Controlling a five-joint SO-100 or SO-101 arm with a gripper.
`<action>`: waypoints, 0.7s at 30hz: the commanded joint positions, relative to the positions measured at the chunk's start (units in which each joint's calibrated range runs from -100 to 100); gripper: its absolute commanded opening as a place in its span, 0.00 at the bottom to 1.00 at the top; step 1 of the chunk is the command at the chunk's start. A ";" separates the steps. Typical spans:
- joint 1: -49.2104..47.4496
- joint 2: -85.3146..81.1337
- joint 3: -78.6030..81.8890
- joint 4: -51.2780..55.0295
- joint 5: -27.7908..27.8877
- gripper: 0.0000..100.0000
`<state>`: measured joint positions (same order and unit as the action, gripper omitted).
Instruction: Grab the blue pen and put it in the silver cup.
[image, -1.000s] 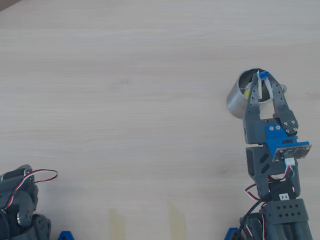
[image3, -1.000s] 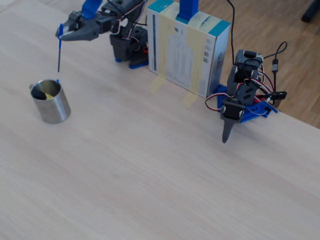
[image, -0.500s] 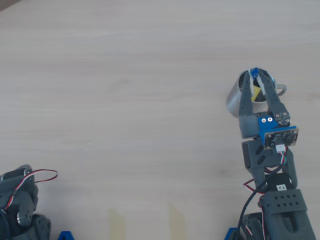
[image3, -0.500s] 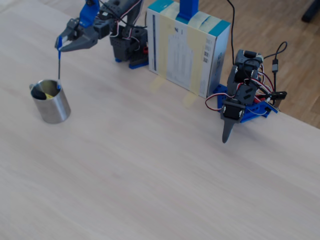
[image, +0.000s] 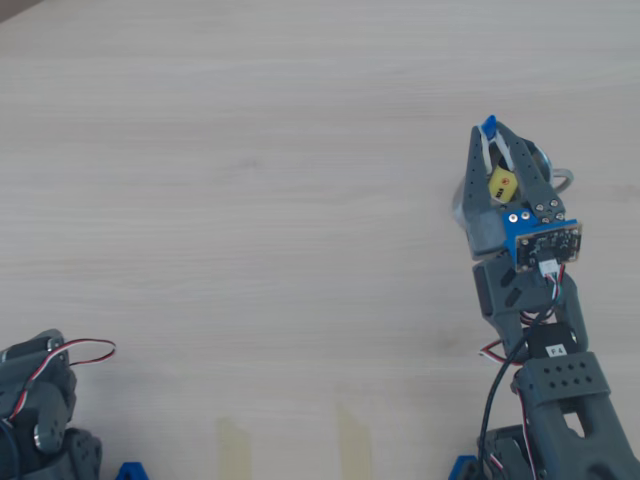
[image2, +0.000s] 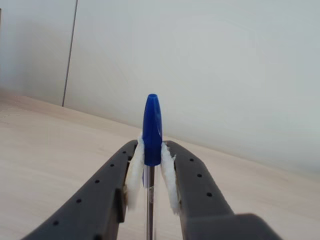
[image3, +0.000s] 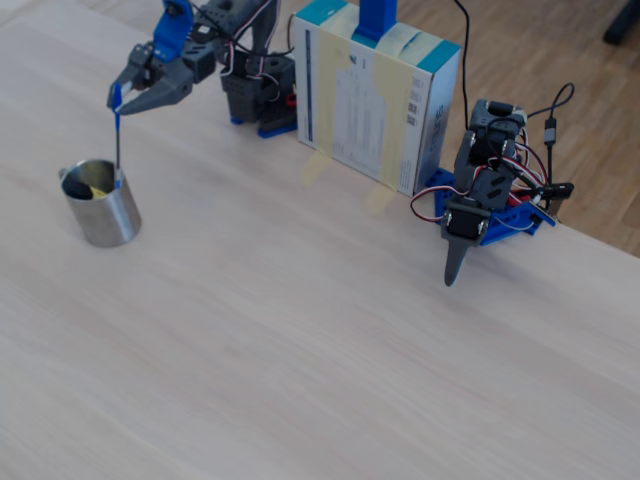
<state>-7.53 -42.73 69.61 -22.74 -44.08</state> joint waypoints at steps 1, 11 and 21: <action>0.02 1.58 -4.62 -0.81 0.49 0.02; 0.54 7.81 -11.52 -0.81 1.94 0.02; 0.72 15.46 -16.60 -0.81 2.00 0.02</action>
<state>-7.27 -28.55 57.44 -22.74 -42.39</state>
